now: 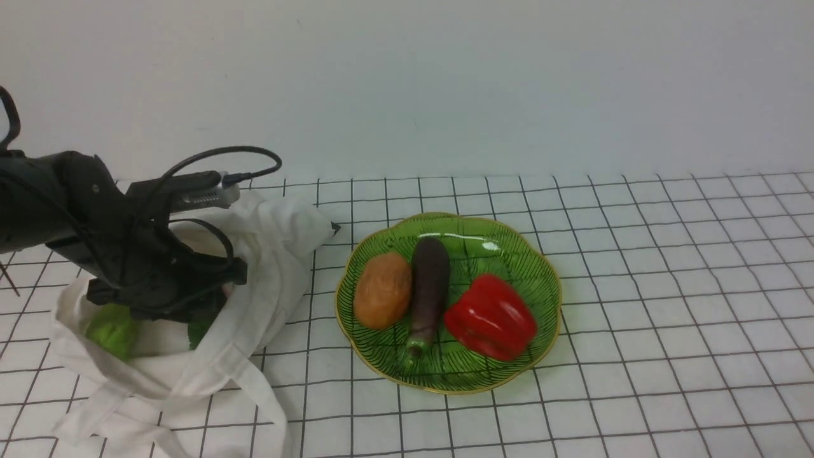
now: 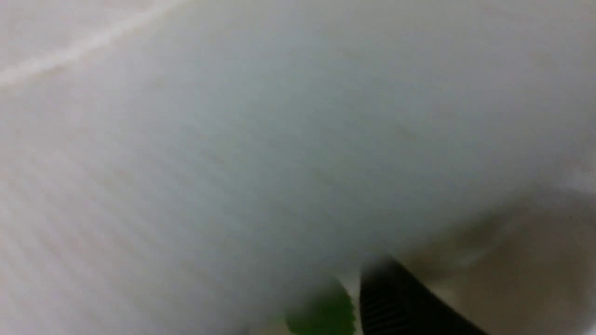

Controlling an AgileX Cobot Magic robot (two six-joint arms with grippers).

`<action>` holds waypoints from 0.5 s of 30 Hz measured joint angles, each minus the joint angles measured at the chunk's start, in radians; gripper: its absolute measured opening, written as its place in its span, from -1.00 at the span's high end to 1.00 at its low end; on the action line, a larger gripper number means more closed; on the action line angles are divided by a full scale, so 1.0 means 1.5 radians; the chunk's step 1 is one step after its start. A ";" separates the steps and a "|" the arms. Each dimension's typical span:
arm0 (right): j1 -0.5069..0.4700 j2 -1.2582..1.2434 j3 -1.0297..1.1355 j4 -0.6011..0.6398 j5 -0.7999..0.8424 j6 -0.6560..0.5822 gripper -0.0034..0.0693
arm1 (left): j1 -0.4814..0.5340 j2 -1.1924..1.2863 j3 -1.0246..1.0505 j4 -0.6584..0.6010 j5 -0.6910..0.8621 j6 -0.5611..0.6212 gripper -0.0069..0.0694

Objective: Take vegetables from bag on white checkered tablecloth place on plate.
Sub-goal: 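Reach into the cloth bag toward a vegetable inside it with the left gripper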

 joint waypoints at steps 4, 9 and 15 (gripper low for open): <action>0.000 0.000 0.000 0.000 0.000 0.000 0.95 | 0.002 0.015 -0.001 0.012 -0.018 -0.012 -0.41; 0.000 0.000 0.000 0.000 0.000 0.000 0.95 | 0.002 0.039 -0.001 0.019 -0.032 -0.012 -0.59; 0.000 0.000 0.000 0.000 0.000 0.000 0.95 | 0.002 0.060 -0.002 0.034 -0.038 -0.014 -0.27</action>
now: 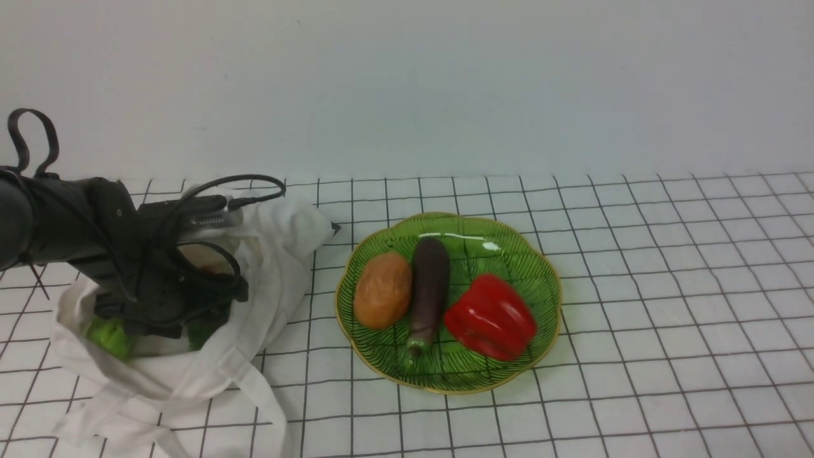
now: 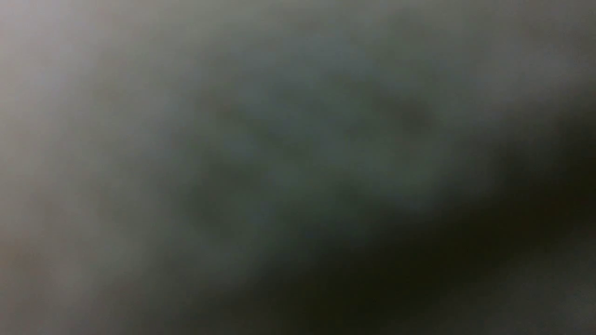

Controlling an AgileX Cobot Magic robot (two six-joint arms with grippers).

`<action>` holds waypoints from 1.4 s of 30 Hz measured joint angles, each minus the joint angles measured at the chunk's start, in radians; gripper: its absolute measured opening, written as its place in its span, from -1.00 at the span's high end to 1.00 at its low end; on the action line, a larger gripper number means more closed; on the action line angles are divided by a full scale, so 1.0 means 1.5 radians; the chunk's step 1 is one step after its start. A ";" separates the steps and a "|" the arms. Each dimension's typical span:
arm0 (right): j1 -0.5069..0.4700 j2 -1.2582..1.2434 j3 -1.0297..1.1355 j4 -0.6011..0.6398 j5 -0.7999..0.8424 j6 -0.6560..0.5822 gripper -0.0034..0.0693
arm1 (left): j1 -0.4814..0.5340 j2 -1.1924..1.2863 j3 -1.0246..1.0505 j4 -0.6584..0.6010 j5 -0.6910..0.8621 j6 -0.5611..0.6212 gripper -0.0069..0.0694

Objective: Take vegetables from bag on white checkered tablecloth place on plate.
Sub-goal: 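Reach into the cloth bag toward a vegetable inside it with the left gripper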

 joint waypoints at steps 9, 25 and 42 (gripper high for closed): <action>0.000 0.000 0.000 0.000 0.000 0.000 0.95 | 0.000 -0.013 -0.008 0.023 0.074 0.003 0.81; 0.000 0.000 0.000 0.000 0.000 0.000 0.95 | 0.000 -0.212 -0.011 0.032 0.314 0.013 0.84; 0.000 0.000 0.000 0.000 0.000 0.000 0.95 | 0.000 -0.444 -0.011 -0.026 0.328 0.037 0.84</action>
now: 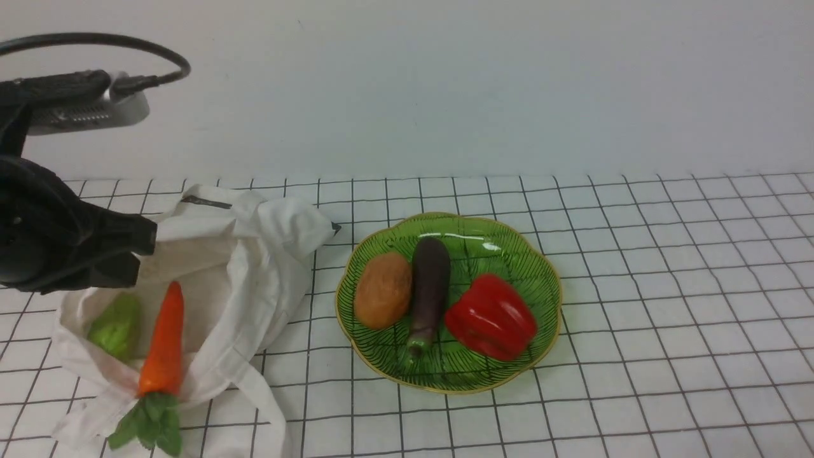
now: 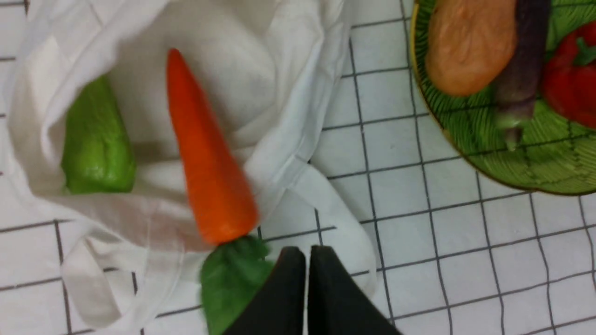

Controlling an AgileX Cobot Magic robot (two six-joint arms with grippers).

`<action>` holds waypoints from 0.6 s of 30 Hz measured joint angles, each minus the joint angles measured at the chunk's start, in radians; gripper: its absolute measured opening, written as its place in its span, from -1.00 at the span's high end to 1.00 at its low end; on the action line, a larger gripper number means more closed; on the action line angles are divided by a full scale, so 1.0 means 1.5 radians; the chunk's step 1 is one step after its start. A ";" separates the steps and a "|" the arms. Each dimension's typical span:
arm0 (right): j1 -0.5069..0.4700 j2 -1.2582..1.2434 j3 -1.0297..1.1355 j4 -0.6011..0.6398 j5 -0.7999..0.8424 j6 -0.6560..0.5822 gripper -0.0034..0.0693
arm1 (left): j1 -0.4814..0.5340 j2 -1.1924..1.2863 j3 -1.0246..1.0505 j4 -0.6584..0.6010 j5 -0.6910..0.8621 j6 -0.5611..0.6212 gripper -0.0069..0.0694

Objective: Take vegetables from bag on white checkered tablecloth place on plate.
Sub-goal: 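Reach into the cloth bag toward a vegetable inside it with the left gripper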

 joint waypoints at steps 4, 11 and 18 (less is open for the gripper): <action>0.000 0.000 0.000 0.000 0.000 0.000 0.95 | 0.000 0.009 0.000 0.023 -0.005 -0.005 0.84; 0.000 0.000 0.000 0.000 0.000 0.000 0.95 | 0.000 0.066 0.000 0.114 0.024 -0.071 0.81; 0.000 0.000 0.000 0.000 0.000 0.000 0.95 | 0.000 0.122 0.000 0.115 -0.031 -0.102 0.41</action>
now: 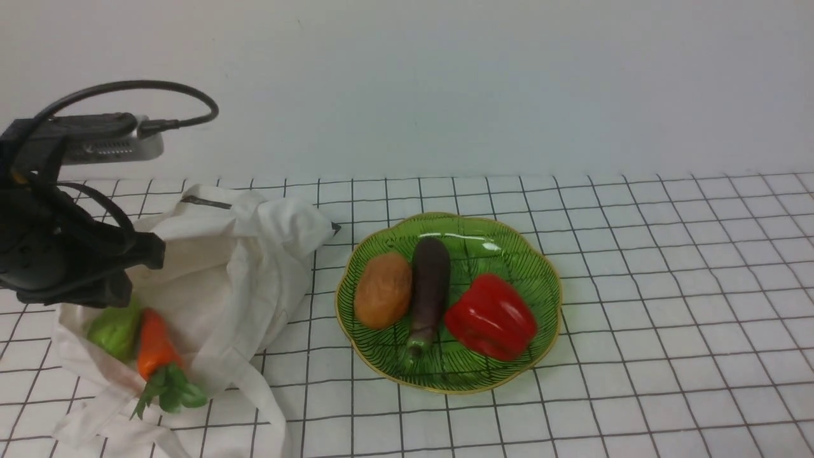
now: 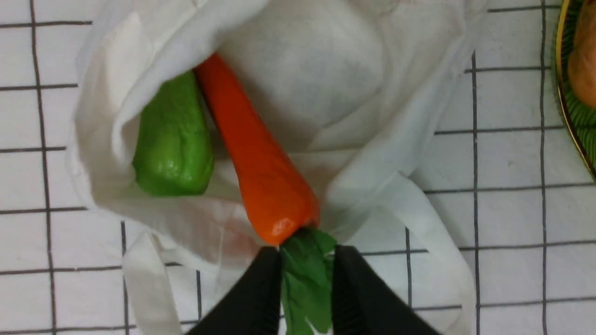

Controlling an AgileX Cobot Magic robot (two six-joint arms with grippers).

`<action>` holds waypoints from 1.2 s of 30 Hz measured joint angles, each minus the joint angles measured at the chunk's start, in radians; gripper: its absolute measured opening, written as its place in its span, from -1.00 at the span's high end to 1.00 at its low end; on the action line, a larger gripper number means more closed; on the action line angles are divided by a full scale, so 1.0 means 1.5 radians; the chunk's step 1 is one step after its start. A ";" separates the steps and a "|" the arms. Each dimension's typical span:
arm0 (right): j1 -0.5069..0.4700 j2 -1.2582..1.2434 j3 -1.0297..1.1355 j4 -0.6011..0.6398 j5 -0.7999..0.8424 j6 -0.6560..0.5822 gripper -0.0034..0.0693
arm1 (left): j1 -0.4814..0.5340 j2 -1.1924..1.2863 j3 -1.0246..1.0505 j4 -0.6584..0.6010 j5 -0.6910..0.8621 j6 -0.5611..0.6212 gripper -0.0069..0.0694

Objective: Take vegetables from bag on white checkered tablecloth place on plate.
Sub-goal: 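Reach into the cloth bag toward a vegetable inside it with the left gripper, then take the carrot out of the bag and place it on the plate with the left gripper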

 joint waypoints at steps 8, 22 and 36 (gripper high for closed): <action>0.000 0.000 0.000 0.000 0.000 0.000 0.95 | 0.000 0.111 0.000 0.002 -0.055 -0.095 -0.30; 0.000 0.000 0.000 0.000 0.000 0.000 0.95 | 0.000 0.254 0.000 0.033 -0.116 -0.168 -0.51; 0.000 0.000 0.000 0.000 0.000 0.000 0.95 | 0.000 0.227 0.000 0.063 -0.110 -0.162 0.12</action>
